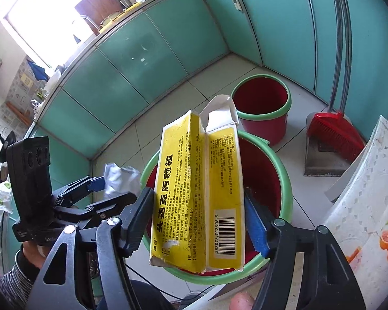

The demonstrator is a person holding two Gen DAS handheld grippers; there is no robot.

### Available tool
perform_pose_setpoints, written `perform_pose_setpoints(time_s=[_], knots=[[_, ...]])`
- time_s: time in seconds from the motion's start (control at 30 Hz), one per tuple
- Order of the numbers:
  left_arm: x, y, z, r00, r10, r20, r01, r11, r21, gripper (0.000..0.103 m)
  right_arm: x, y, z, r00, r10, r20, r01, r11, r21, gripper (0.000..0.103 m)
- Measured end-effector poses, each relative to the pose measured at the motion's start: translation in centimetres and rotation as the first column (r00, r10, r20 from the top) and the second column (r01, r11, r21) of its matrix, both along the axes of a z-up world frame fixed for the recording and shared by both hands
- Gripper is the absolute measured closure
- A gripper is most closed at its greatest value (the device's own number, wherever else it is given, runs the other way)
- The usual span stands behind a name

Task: Collect trash
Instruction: 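Carry foil and carton to the red bucket and open both tools, then move both open tools back over the table of wrappers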

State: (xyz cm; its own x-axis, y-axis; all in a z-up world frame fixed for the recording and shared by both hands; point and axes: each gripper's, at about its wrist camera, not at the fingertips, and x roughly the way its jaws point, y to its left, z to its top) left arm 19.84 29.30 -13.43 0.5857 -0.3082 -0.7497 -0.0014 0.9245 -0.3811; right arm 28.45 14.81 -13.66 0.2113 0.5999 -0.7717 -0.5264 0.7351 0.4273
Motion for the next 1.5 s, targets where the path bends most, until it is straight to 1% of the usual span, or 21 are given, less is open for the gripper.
perform_pose_setpoints(time_s=[0.07,0.13,0.27,0.33,0.47,0.57,0.8,1.0,1.2,1.33,1.5], knots=[[0.1,0.2,-0.1,1.0,-0.002,-0.001,0.002,1.0,-0.017,0.003,0.2,-0.3,-0.2,1.0,-0.005,-0.009,0.005,1.0,0.008,0.035],[0.1,0.4,-0.3,1.0,-0.002,-0.011,0.001,0.999,-0.036,0.003,0.2,-0.8,-0.4,1.0,-0.007,-0.013,0.007,1.0,0.013,0.033],[0.0,0.7,-0.3,1.0,0.01,-0.013,-0.011,0.999,-0.039,0.003,-0.2,-1.2,-0.1,1.0,-0.013,-0.007,0.013,1.0,0.021,0.031],[-0.1,0.7,-0.1,1.0,0.012,-0.008,-0.012,0.999,-0.041,0.003,-0.3,-1.4,0.2,1.0,-0.017,0.004,0.017,1.0,0.019,0.026],[-0.5,0.3,0.5,1.0,0.008,0.007,-0.008,1.0,-0.017,0.002,-1.2,-2.2,1.3,0.999,-0.025,0.025,0.025,0.999,0.022,0.025],[-0.7,-0.6,1.2,1.0,-0.004,0.02,0.004,1.0,0.012,0.001,-2.3,-3.8,2.5,0.998,-0.043,0.048,0.042,0.999,0.026,0.024],[-1.9,-3.7,4.1,0.998,-0.027,0.064,0.024,0.998,0.057,0.001,-6.9,-8.4,6.5,0.986,-0.104,0.133,0.1,0.994,0.033,0.022],[-3.3,-7.6,7.2,0.994,-0.054,0.093,0.045,0.994,0.096,0.001,-11.7,-13.5,10.8,0.963,-0.174,0.205,0.168,0.985,0.043,0.02],[-4.9,-12.5,10.1,0.986,-0.108,0.126,0.093,0.988,0.12,0.001,-16.4,-19.7,14.5,0.926,-0.268,0.265,0.264,0.963,0.05,0.02],[-6.1,-16.0,11.9,0.977,-0.15,0.149,0.131,0.983,0.129,0.001,-19.6,-24.5,16.2,0.896,-0.332,0.295,0.333,0.942,0.049,0.02],[-7.8,-20.2,13.6,0.964,-0.207,0.165,0.182,0.971,0.156,0.001,-23.6,-30.4,17.4,0.857,-0.399,0.327,0.413,0.91,0.027,0.02]])
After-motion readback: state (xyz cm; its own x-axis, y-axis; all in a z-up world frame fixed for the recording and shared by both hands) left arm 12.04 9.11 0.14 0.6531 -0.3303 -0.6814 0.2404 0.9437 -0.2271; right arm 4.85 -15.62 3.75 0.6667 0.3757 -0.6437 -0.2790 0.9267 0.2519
